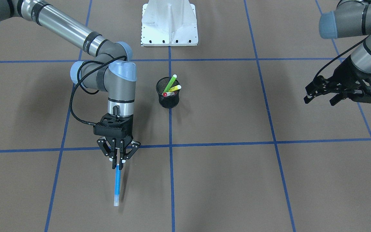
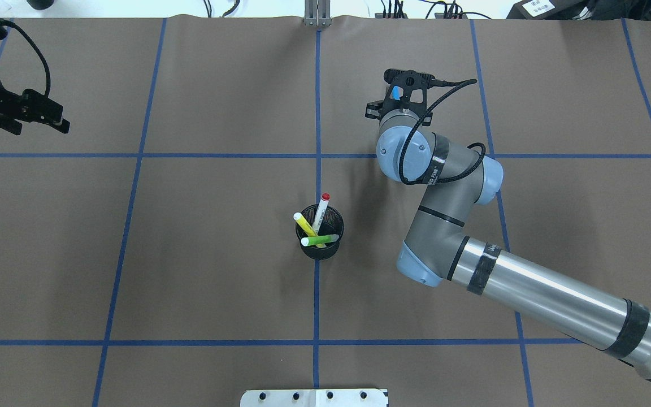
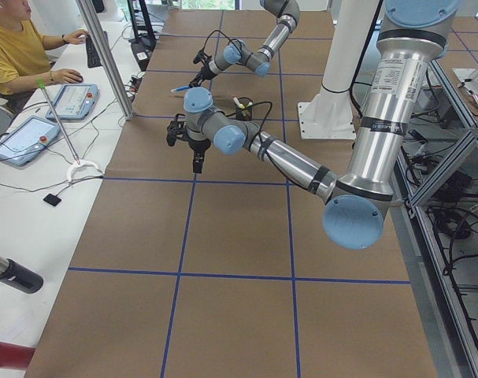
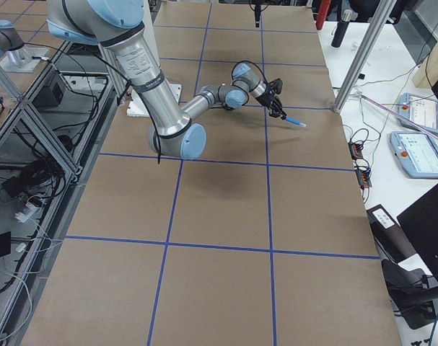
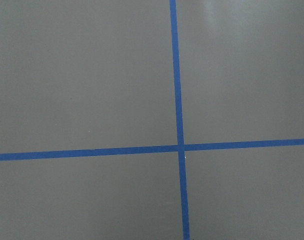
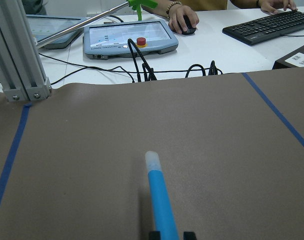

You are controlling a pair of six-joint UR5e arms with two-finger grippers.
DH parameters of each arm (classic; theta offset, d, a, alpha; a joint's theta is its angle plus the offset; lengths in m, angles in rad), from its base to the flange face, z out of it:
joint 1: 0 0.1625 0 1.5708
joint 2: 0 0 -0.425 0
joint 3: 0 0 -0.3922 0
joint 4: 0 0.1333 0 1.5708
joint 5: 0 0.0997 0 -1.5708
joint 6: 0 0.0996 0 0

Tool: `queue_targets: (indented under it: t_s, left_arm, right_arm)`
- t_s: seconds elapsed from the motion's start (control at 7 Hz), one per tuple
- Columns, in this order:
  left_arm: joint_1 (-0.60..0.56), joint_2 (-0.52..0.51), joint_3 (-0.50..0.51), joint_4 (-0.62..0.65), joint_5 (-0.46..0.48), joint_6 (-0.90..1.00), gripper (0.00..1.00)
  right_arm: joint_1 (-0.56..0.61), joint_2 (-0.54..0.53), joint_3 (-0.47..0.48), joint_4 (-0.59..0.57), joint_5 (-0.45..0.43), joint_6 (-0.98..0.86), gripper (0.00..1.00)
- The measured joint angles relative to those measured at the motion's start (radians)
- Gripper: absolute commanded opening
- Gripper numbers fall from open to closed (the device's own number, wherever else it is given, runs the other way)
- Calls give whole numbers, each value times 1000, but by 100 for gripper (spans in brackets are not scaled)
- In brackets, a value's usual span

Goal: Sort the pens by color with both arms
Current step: 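Lay the blue highlighter beyond the cup while the left arm reaches over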

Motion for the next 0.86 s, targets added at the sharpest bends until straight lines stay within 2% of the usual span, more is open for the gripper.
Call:
queue_targets:
  t_s: [0.14,0.29,0.57,0.71,0.86]
  left_arm:
    - [0,-1,1,0,0,0,100]
    - [1,-3,1,0,0,0,100]
    - [1,-5,1,0,0,0,100]
    - [2,-6,0,1,0,-1,100]
    - [3,-11,-1,3,-2,-9,100]
  right_arm:
    - [1,0,-14,18,3,-14,73]
    - [1,1,-19,26,5,-21,97]
    - [4,5,-20,32,15,-22,98]
    - [16,8,-17,38,59,-18,98]
    - [42,11,-8,40,143,-17,99]
